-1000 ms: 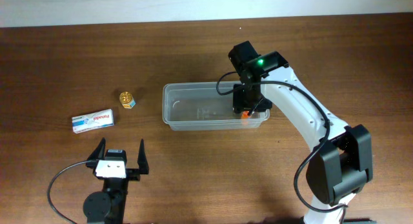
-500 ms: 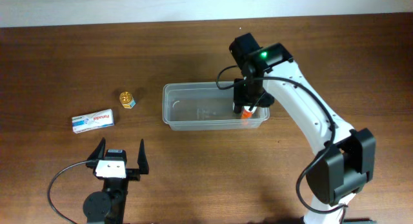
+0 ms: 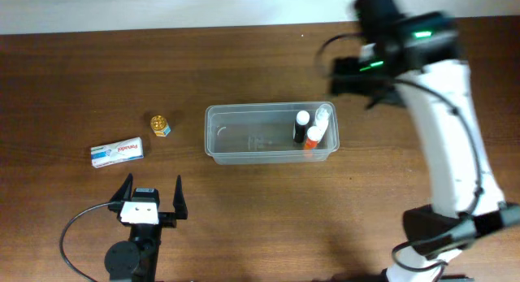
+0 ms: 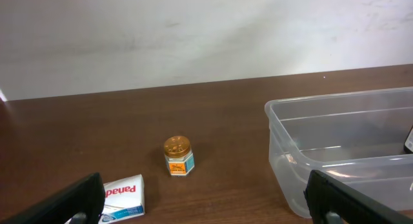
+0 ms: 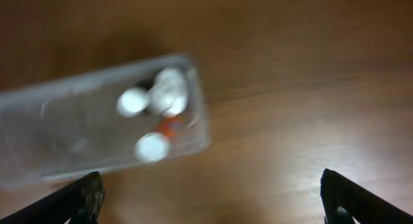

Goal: Pack container
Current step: 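Open the right gripper and withdraw it to the right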

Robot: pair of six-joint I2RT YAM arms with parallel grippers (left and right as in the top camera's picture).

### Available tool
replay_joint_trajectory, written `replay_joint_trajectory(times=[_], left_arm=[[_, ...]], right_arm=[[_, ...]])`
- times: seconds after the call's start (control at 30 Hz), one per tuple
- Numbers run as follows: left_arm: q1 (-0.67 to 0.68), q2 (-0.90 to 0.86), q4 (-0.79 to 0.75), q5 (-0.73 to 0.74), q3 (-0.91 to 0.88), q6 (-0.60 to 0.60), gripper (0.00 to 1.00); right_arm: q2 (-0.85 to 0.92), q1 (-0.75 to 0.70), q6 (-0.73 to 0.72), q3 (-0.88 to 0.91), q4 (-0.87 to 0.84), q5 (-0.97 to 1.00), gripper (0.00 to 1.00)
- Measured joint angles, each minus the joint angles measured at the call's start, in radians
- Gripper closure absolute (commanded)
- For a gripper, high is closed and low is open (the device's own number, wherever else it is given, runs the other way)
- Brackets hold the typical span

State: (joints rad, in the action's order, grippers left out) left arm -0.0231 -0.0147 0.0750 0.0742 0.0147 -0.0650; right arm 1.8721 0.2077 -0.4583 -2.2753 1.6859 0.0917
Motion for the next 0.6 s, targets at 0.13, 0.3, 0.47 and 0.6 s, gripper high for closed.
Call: replay_joint_trajectory(times=[0.13,0.3,0.47,0.6], left_arm=[[0.000,0.000,0.000,0.000,0.000,0.000,0.01],[0.000,0.000,0.000,0.000,0.000,0.000,0.01],[0.000,0.000,-0.007,0.000,0.000,0.000,0.01],[0.000,0.000,-0.014,0.008,0.000,0.000,0.01]], right_arm=[[-0.026,-0.187,0.008,-0.034,0.007,0.002,0.02],[-0.027,-0.406,0.013,-0.031,0.007,0.006,0.02],[-0.027,-0.566,0.014,-0.030,0.006,0.006,0.02],[-0.027,-0.646,0.014,-0.030,0.006,0.006,0.02]])
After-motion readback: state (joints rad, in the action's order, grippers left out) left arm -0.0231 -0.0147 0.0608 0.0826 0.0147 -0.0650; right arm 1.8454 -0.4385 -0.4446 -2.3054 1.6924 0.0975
